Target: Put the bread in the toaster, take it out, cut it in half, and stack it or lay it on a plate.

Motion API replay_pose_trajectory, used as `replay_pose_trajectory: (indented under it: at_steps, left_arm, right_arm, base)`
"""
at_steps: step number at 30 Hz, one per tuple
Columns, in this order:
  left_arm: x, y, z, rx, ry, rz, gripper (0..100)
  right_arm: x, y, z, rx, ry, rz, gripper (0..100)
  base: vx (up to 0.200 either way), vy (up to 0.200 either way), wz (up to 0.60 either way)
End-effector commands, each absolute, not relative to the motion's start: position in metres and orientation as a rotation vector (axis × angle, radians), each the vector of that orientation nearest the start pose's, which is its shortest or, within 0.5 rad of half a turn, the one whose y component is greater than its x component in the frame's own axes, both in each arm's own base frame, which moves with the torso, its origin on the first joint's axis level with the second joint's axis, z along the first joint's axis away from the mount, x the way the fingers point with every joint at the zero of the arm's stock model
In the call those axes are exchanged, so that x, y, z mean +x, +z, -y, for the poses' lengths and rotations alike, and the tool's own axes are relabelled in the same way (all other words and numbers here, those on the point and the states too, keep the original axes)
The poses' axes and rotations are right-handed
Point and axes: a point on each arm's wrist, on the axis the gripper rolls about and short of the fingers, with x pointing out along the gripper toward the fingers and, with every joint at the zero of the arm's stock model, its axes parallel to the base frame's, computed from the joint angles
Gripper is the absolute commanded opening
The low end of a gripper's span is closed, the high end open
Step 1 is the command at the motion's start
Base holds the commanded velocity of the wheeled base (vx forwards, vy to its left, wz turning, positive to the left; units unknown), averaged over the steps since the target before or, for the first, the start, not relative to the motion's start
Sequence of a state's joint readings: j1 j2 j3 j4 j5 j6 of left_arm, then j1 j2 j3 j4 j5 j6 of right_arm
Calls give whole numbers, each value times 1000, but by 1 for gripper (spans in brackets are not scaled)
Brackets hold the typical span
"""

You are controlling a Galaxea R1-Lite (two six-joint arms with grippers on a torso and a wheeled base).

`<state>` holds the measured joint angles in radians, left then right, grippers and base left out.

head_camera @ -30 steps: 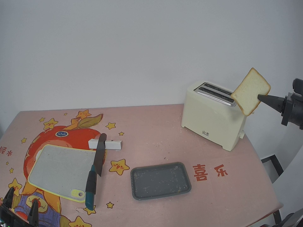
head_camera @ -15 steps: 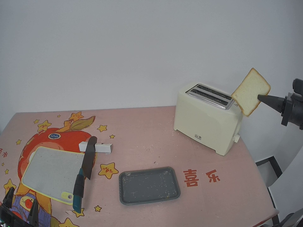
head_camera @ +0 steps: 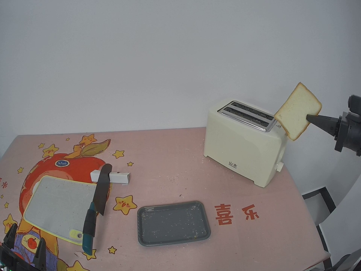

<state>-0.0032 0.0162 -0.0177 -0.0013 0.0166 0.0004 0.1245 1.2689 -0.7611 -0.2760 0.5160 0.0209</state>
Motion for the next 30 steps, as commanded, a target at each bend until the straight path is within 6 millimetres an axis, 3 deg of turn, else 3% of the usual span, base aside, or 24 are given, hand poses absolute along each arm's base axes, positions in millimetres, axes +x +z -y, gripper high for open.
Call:
replay_pose_trajectory:
  at_steps: [1,4,13,20,21,30]
  left_arm:
    - [-23,76,0,0,14,2,100]
    - [-23,76,0,-5,14,2,100]
    - [-23,76,0,-2,14,2,100]
    - [-23,76,0,-5,14,2,100]
    - [-23,76,0,-3,14,2,100]
    - [-23,76,0,-8,11,3,100]
  right_arm:
    - [192,240,-38,51,650,-249,0]
    - [189,233,-44,45,685,-271,0]
    - [196,235,-45,44,685,-250,0]
    - [218,239,-50,-4,699,-230,0]
    - [229,243,-53,-5,702,-227,0]
    - [247,253,-55,-69,757,-170,0]
  base:
    - [0,-200,0]
    - [0,-200,0]
    - [0,0,0]
    - [0,0,0]
    - [0,0,0]
    - [0,0,0]
